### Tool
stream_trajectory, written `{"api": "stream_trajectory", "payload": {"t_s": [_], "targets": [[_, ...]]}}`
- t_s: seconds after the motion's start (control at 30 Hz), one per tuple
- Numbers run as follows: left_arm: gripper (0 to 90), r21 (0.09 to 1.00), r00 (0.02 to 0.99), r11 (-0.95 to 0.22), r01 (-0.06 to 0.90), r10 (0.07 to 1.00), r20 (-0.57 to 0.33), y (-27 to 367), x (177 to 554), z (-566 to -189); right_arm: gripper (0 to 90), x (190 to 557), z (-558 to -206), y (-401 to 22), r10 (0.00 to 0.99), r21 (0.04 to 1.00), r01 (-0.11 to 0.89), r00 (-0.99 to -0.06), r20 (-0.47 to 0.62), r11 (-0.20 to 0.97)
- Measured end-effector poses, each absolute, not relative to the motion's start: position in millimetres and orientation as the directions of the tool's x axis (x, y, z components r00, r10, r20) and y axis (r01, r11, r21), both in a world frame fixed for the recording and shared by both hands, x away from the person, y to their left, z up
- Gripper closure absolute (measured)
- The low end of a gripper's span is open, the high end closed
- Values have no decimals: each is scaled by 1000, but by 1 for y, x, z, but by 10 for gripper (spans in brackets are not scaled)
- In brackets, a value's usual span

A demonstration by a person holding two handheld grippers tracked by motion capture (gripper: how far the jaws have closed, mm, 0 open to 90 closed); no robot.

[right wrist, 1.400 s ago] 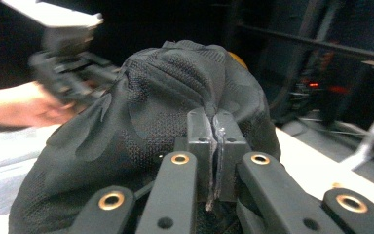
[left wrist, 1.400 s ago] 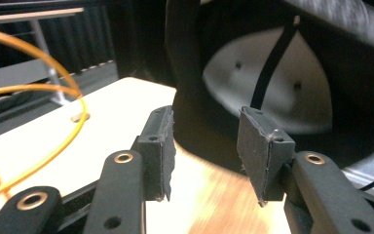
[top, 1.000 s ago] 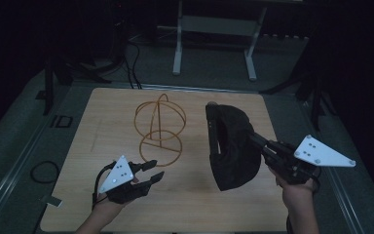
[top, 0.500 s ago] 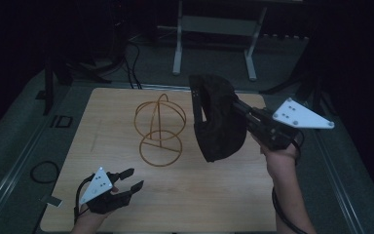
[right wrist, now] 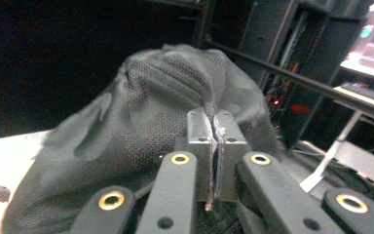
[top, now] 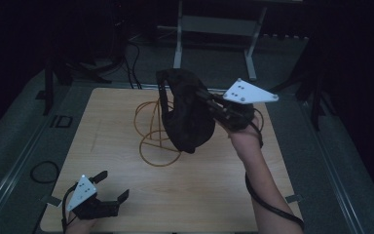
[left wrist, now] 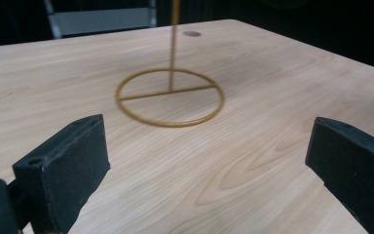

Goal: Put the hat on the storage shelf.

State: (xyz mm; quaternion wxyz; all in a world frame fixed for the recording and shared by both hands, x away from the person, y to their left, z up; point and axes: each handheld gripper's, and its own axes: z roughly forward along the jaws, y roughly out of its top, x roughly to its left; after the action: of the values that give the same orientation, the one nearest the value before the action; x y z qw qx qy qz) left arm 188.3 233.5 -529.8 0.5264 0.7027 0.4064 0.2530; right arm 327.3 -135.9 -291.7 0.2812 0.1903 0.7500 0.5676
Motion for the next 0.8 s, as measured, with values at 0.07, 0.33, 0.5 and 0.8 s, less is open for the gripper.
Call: {"api": "stream_trajectory", "payload": {"t_s": [0.07, 0.33, 0.5, 0.8], "targets": [[23, 945, 527, -111, 307, 847, -72, 237, 188, -532, 879, 332, -297, -124, 595, 952, -25, -775, -210, 304], [23, 954, 483, -111, 277, 875, -39, 242, 188, -535, 878, 348, -314, -91, 561, 935, 25, -805, -191, 353], [23, 948, 487, -116, 296, 872, -45, 242, 190, -539, 878, 362, -325, -76, 552, 925, 65, -817, -165, 373], [24, 948, 486, -108, 299, 873, -53, 242, 190, -541, 867, 381, -339, -64, 554, 912, 140, -826, -106, 385]]}}
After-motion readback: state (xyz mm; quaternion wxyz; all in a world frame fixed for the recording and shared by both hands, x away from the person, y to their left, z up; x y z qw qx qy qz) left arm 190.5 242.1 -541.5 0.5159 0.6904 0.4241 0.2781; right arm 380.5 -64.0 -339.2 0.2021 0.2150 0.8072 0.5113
